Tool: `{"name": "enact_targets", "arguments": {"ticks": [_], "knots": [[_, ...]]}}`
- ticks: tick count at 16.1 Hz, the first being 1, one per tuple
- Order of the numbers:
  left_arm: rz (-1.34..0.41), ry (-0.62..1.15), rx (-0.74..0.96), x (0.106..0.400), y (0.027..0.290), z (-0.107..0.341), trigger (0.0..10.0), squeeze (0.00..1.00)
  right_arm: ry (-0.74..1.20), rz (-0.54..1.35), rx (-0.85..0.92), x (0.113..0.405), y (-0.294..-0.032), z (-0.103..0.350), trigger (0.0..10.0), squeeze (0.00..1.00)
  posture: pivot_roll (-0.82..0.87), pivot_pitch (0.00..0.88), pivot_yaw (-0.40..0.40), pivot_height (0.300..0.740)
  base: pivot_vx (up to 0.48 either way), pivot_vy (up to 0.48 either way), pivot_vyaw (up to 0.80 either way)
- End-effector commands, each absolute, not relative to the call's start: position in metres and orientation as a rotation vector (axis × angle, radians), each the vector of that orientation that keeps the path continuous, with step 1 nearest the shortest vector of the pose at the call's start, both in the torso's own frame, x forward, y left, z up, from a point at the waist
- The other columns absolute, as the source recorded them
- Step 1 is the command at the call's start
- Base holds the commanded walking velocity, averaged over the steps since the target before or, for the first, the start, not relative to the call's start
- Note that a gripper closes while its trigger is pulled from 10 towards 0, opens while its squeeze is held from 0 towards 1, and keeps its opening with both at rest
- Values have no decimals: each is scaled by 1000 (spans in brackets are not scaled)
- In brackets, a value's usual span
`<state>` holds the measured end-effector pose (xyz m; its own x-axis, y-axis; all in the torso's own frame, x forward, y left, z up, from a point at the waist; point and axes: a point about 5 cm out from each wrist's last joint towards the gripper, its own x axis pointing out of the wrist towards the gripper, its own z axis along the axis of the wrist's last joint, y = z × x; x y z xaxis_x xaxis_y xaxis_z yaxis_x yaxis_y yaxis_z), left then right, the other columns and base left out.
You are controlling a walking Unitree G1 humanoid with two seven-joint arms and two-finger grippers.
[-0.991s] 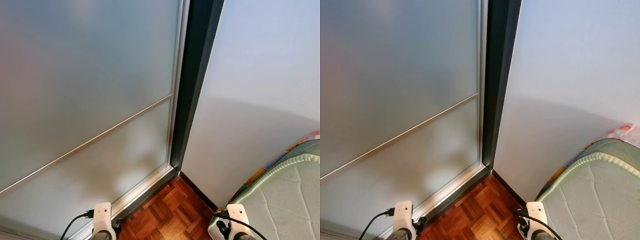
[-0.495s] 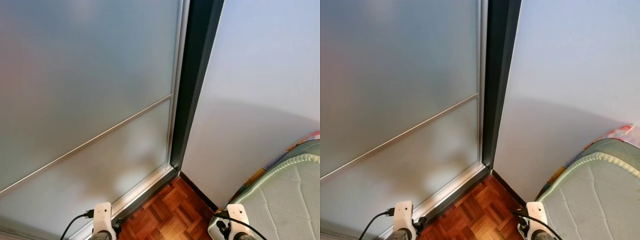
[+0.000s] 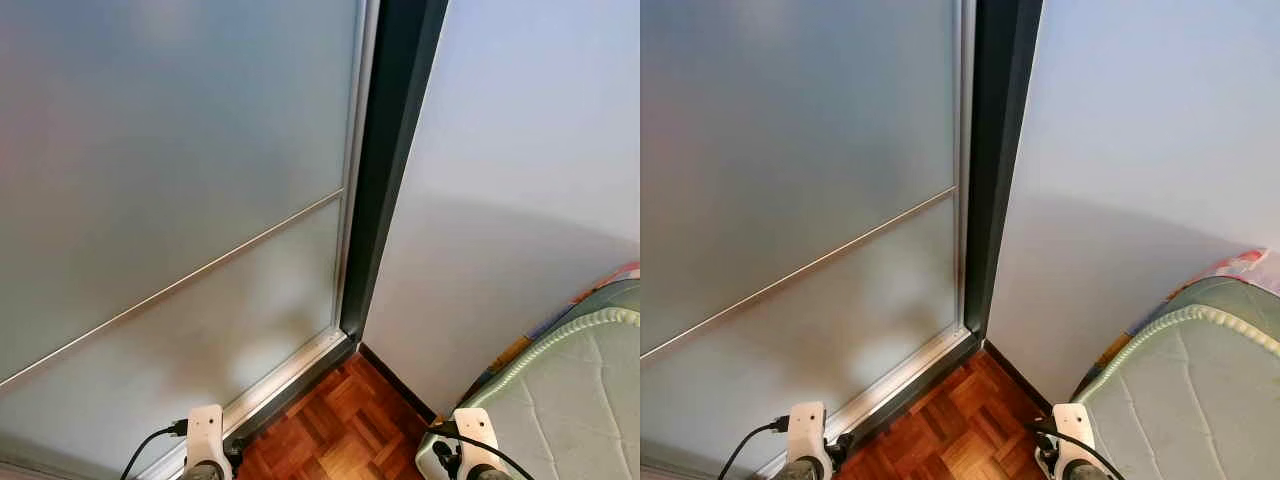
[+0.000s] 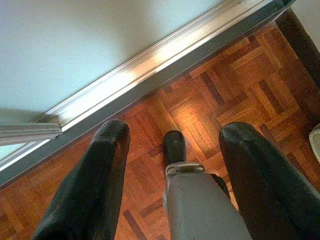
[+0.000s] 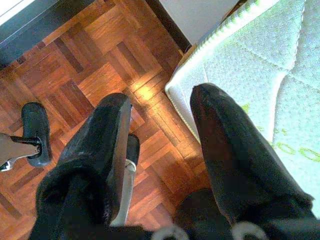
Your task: Clean up the room
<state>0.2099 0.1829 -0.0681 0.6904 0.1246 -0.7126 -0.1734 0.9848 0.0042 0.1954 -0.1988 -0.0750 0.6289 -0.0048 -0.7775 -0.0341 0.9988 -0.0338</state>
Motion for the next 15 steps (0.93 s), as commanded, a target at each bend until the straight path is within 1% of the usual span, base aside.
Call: {"name": "enact_targets", "arguments": {"ticks": [1, 8, 9, 11, 12, 15], "knots": [[214, 976, -62, 143, 260, -84, 10000, 0, 866, -31, 194, 214, -190, -67, 10000, 0, -89, 0, -36, 740, 0, 0, 0], [227, 961, -45, 144, 261, -83, 10000, 0, 878, -25, 189, 212, -190, -68, 10000, 0, -86, 0, -31, 740, 0, 0, -785], [222, 960, -14, 144, 262, -82, 10000, 0, 880, -25, 188, 212, -190, -68, 10000, 0, -86, 0, -29, 740, 0, -420, -788], [226, 956, -18, 144, 262, -82, 10000, 0, 882, -24, 185, 212, -190, -69, 10000, 0, -86, 0, -29, 740, 0, -480, -788], [231, 960, -28, 143, 262, -83, 10000, 0, 884, -23, 184, 211, -190, -69, 10000, 0, -85, 0, -29, 740, 0, -244, -788], [230, 963, -33, 142, 262, -83, 10000, 0, 887, -21, 182, 211, -190, -69, 10000, 0, -86, 0, -28, 740, 0, 0, -781]]}}
